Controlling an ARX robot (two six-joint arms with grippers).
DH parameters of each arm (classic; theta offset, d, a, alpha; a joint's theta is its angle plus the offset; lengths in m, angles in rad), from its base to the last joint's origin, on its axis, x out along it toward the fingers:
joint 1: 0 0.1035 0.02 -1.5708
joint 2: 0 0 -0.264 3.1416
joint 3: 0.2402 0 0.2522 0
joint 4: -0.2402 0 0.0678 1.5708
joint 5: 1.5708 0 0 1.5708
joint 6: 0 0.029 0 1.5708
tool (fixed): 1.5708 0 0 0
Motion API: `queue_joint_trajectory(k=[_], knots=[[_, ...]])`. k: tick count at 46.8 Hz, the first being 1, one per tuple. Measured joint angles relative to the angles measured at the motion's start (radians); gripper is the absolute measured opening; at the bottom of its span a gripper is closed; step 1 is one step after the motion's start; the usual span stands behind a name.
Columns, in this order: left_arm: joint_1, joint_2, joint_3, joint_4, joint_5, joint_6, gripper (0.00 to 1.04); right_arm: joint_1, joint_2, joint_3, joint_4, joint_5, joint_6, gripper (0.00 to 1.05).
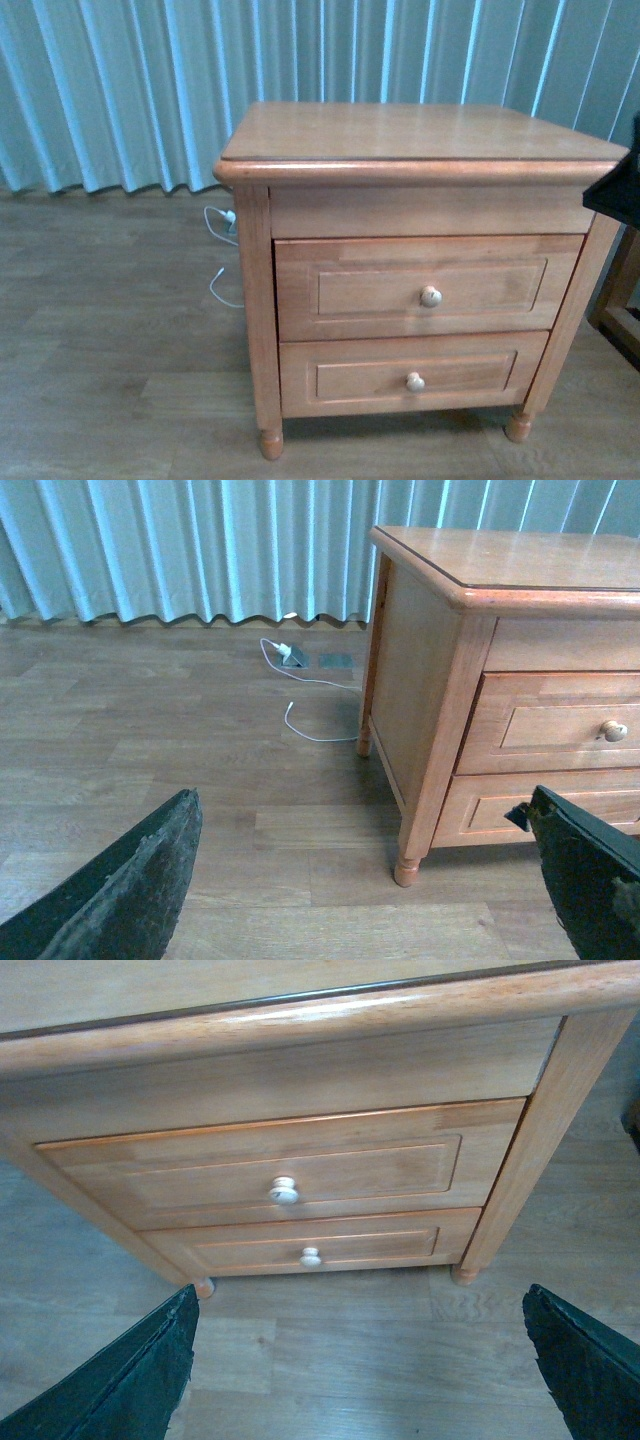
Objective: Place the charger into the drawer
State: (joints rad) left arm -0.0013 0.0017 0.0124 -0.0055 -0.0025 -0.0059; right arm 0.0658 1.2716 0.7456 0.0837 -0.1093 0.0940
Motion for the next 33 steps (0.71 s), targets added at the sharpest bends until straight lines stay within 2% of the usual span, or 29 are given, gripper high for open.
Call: queue_joint_trajectory(k=[12, 17, 28, 30, 33], knots=[[0.000, 0.000, 0.000, 0.000, 0.000, 0.000, 0.99, 0.005, -0.401, -0.132, -0.195, -0.025, -0.008, 0.97], [0.000, 0.000, 0.000, 0.000, 0.000, 0.000, 0.99, -0.037, -0.603, -0.192, -0.278, -0.057, 0.009, 0.97], [0.000, 0.000, 0.000, 0.000, 0.000, 0.000, 0.99, -0.059, -0.636, -0.209, -0.285, -0.051, 0.026, 0.97], [0.000, 0.000, 0.000, 0.000, 0.000, 0.000, 0.99, -0.060, -0.665, -0.273, -0.139, 0.036, -0.011, 0.89], [0.000, 0.000, 0.000, 0.000, 0.000, 0.000, 0.99, -0.062, -0.707, -0.356, 0.025, 0.101, -0.044, 0.78]])
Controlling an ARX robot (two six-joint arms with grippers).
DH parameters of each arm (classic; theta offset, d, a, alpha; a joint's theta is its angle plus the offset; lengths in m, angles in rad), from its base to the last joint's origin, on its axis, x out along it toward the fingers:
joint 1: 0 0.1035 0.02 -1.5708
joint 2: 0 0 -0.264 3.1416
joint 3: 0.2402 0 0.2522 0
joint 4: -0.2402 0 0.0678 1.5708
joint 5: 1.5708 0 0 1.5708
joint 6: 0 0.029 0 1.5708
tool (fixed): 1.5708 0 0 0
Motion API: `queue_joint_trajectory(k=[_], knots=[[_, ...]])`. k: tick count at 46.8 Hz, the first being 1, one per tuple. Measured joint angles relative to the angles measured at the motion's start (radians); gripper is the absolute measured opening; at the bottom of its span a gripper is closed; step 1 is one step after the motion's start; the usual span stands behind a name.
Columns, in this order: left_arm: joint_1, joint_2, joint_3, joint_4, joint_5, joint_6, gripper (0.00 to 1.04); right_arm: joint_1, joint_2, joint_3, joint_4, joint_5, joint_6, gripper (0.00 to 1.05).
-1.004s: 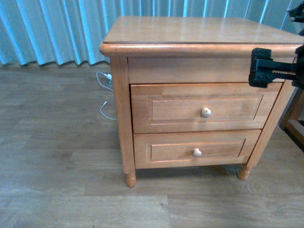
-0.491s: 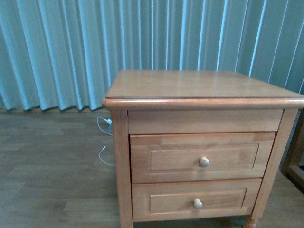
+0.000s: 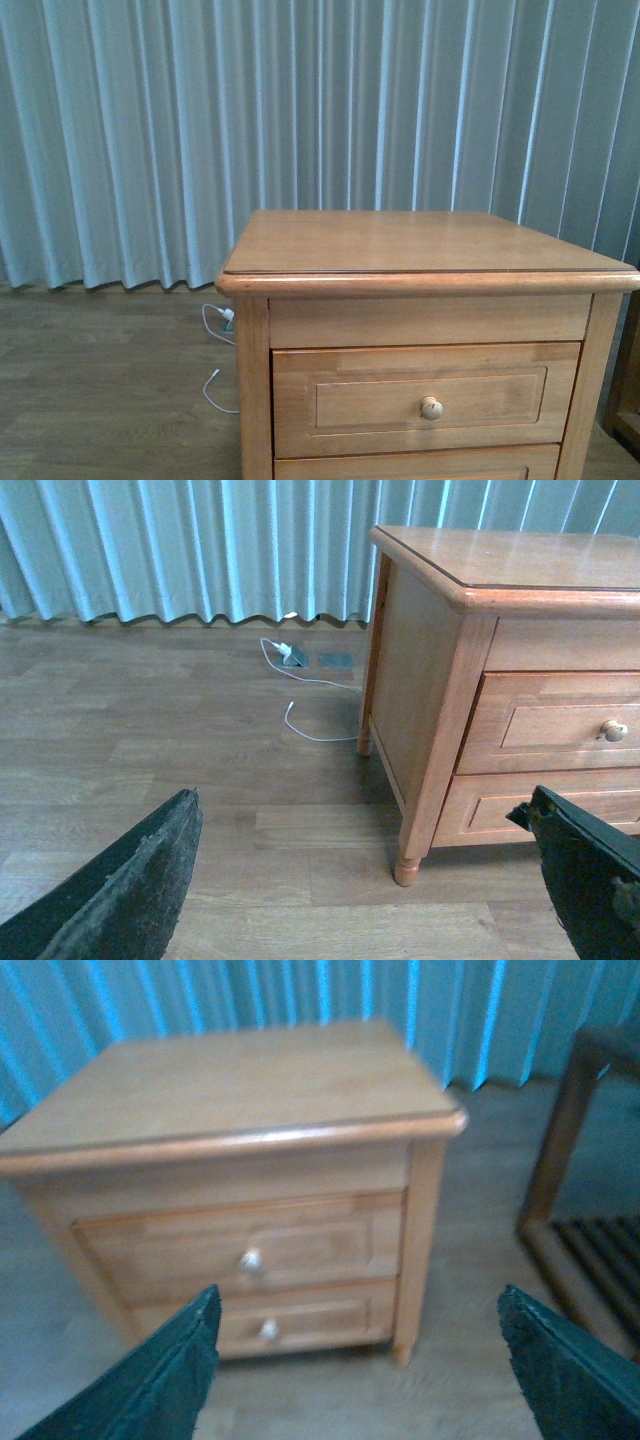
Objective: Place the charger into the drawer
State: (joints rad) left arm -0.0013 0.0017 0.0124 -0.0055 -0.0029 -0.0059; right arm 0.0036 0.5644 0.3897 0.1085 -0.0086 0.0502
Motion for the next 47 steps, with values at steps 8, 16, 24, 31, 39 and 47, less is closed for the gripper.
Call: queue_joint_trajectory(k=[8, 16, 24, 31, 39, 47], knots=[[0.000, 0.000, 0.000, 0.000, 0.001, 0.000, 0.99, -0.004, -0.080, -0.129, 0.117, 0.010, -0.036, 0.46], [0.000, 0.000, 0.000, 0.000, 0.001, 0.000, 0.99, -0.004, -0.142, -0.212, 0.127, 0.010, -0.043, 0.14], [0.000, 0.000, 0.000, 0.000, 0.001, 0.000, 0.99, -0.004, -0.191, -0.255, 0.128, 0.009, -0.047, 0.02], [0.000, 0.000, 0.000, 0.000, 0.001, 0.000, 0.99, -0.004, -0.235, -0.290, 0.119, 0.009, -0.047, 0.02], [0.000, 0.000, 0.000, 0.000, 0.001, 0.000, 0.99, -0.004, -0.286, -0.317, 0.098, 0.009, -0.047, 0.02], [0.000, 0.000, 0.000, 0.000, 0.001, 0.000, 0.99, -0.004, -0.332, -0.338, 0.073, 0.009, -0.047, 0.02]])
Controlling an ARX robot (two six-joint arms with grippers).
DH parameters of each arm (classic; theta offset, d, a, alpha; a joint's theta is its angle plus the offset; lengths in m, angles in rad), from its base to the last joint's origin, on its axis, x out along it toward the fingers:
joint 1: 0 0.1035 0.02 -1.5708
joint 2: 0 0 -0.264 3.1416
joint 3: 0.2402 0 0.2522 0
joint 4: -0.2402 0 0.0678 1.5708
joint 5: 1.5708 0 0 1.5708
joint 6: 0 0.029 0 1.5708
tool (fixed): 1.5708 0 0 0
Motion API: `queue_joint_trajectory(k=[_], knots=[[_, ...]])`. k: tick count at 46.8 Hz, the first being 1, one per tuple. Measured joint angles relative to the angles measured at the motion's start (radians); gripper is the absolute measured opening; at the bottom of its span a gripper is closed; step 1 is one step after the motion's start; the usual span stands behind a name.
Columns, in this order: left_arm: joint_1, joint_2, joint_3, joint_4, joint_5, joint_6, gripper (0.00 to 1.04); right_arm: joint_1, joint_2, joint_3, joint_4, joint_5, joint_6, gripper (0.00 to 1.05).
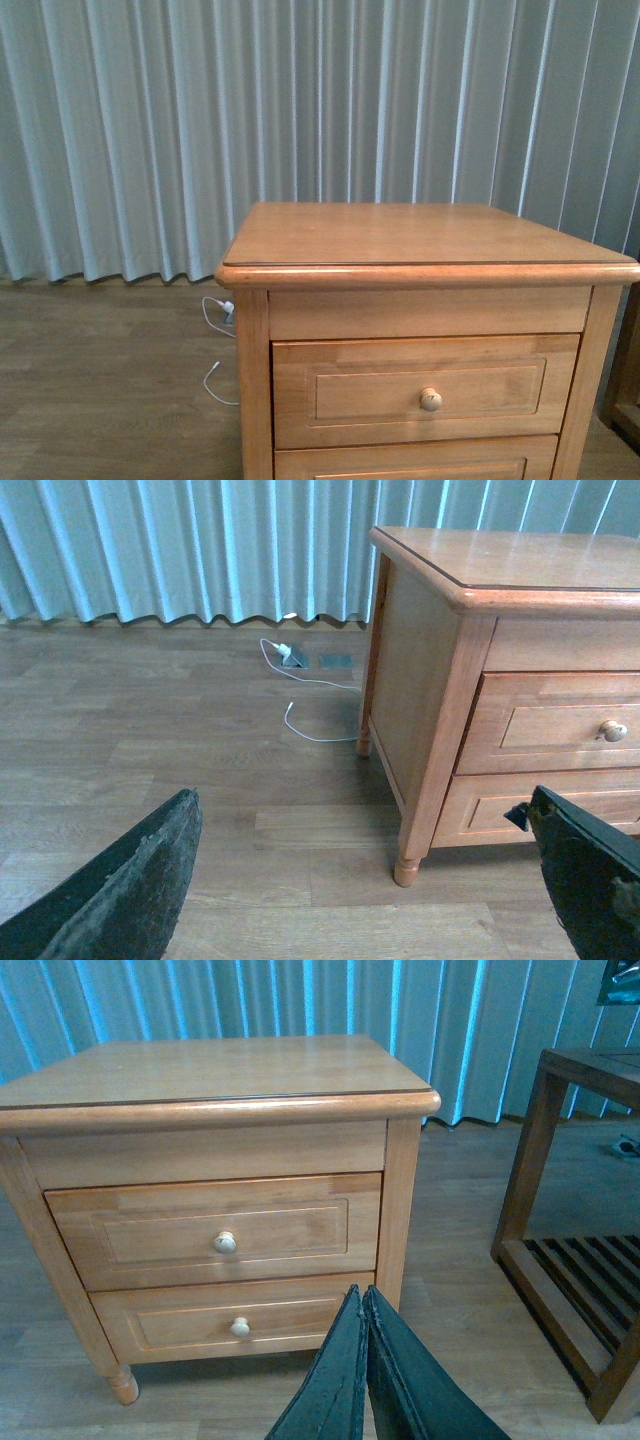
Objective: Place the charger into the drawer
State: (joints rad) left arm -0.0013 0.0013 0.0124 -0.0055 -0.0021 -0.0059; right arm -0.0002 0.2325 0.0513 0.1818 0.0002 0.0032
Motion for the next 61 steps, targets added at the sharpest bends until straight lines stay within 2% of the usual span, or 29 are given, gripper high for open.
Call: queue_joint_trajectory(k=[9, 15, 39, 50, 61], knots=[[0.000, 0.000, 0.000, 0.000, 0.000, 0.000, 0.99, 0.000, -0.061, -0.039, -0.016, 0.000, 0.000, 0.02], [0.000, 0.000, 0.000, 0.000, 0.000, 0.001, 0.99, 0.000, -0.204, -0.045, -0.176, -0.001, 0.000, 0.02], [0.000, 0.000, 0.000, 0.000, 0.001, 0.001, 0.99, 0.000, -0.229, -0.045, -0.180, -0.001, -0.001, 0.02], [0.000, 0.000, 0.000, 0.000, 0.001, 0.001, 0.99, 0.000, -0.229, -0.045, -0.180, -0.001, -0.002, 0.49], [0.000, 0.000, 0.000, 0.000, 0.001, 0.001, 0.99, 0.000, -0.229, -0.045, -0.180, -0.001, -0.002, 0.88]])
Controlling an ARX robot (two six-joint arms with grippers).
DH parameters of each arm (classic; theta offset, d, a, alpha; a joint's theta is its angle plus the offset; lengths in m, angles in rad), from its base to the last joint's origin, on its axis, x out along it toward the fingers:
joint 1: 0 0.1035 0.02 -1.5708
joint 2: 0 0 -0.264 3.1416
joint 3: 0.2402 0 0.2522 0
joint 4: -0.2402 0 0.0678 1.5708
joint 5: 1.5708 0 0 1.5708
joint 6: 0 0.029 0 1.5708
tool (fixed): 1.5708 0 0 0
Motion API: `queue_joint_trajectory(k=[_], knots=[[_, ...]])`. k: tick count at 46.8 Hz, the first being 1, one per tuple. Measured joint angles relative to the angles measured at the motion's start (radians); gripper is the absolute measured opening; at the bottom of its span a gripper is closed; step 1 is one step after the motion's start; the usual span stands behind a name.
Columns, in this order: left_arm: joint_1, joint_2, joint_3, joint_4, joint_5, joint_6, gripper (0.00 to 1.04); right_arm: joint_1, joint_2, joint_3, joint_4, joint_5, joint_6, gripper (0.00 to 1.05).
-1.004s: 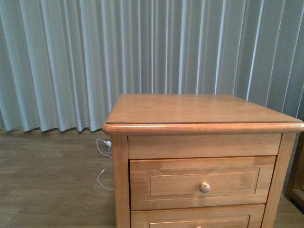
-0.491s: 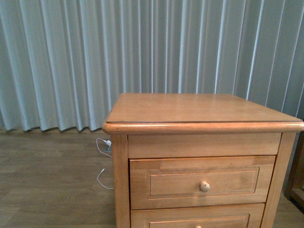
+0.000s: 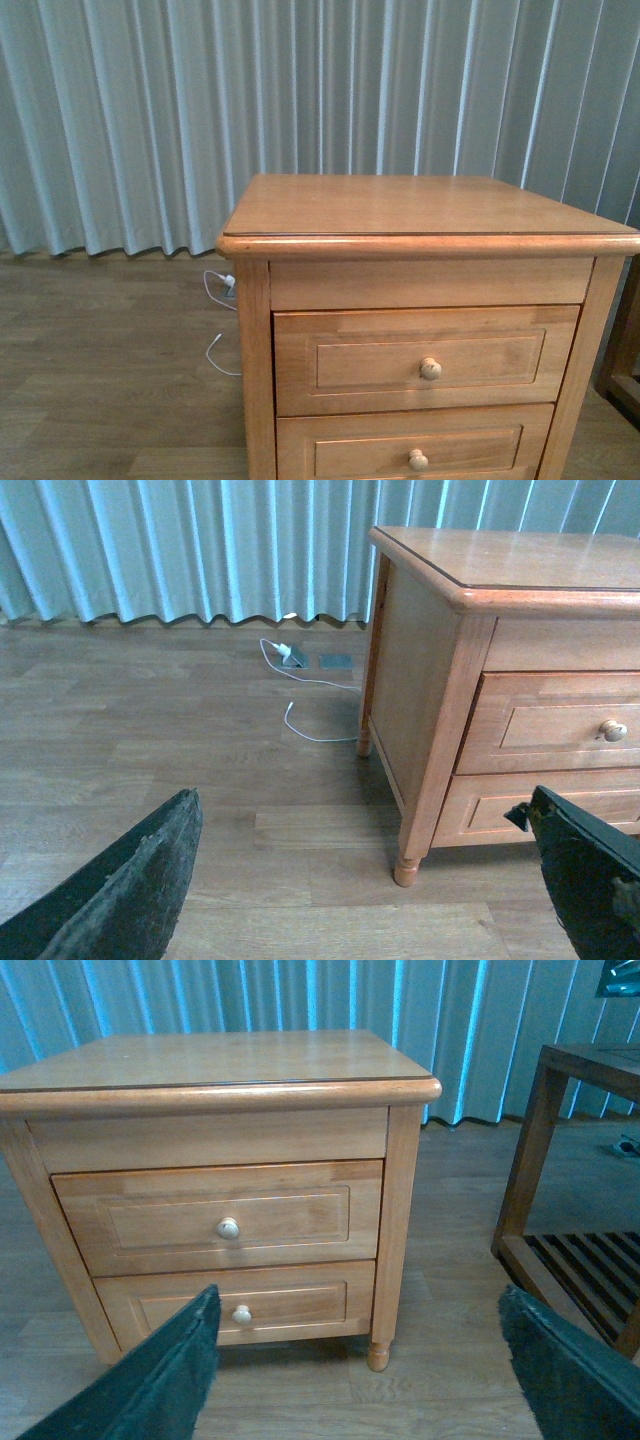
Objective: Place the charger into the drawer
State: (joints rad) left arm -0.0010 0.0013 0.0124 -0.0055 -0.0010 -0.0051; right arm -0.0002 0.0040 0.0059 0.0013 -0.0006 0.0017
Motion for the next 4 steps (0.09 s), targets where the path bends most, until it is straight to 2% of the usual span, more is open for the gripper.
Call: queue_joint_trajectory(k=[4], knots=[[0.000, 0.000, 0.000, 0.000, 0.000, 0.000, 0.99, 0.000, 0.000, 0.000, 0.000, 0.000, 0.001, 0.99]])
